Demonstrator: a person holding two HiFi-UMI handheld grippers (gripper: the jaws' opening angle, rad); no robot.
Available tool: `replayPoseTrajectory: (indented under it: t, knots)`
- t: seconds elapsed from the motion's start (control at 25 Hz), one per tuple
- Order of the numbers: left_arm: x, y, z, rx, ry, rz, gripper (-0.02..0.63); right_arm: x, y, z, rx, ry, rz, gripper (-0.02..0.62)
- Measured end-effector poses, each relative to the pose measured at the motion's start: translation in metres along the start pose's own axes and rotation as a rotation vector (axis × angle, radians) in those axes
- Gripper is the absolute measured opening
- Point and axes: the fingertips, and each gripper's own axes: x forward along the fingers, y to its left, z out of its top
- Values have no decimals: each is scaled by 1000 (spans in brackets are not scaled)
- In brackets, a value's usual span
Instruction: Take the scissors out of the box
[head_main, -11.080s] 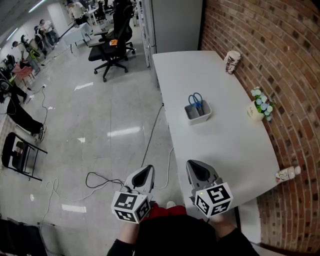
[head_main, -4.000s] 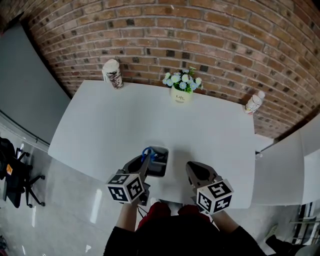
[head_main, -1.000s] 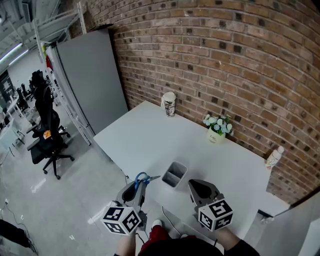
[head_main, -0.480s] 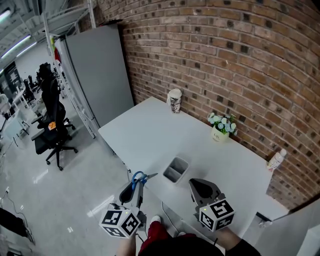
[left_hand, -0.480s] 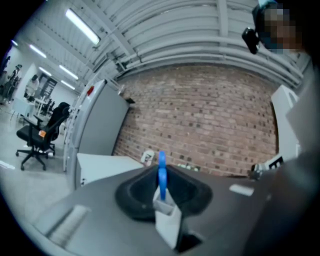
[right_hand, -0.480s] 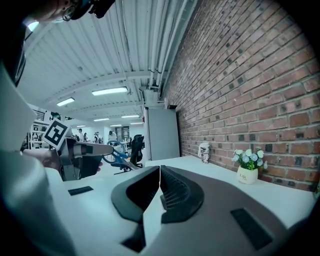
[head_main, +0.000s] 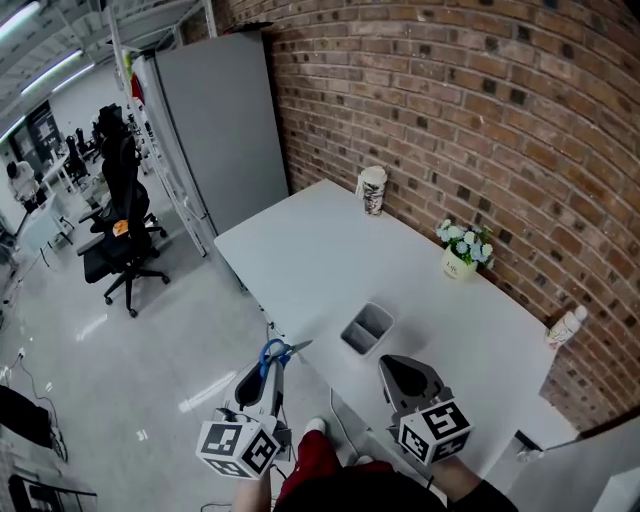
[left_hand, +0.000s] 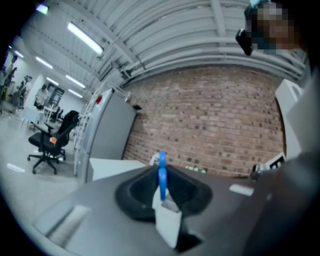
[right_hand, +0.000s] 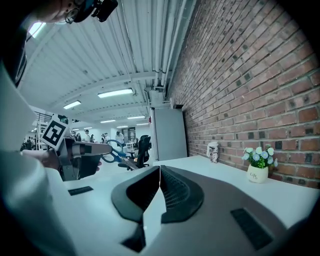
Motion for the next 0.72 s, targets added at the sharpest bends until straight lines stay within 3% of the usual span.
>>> replayPoseTrajectory:
  t: [0.72]
  knots:
    - [-39, 8, -7, -31, -27, 89, 46, -1, 24, 6, -52, -22, 71, 8]
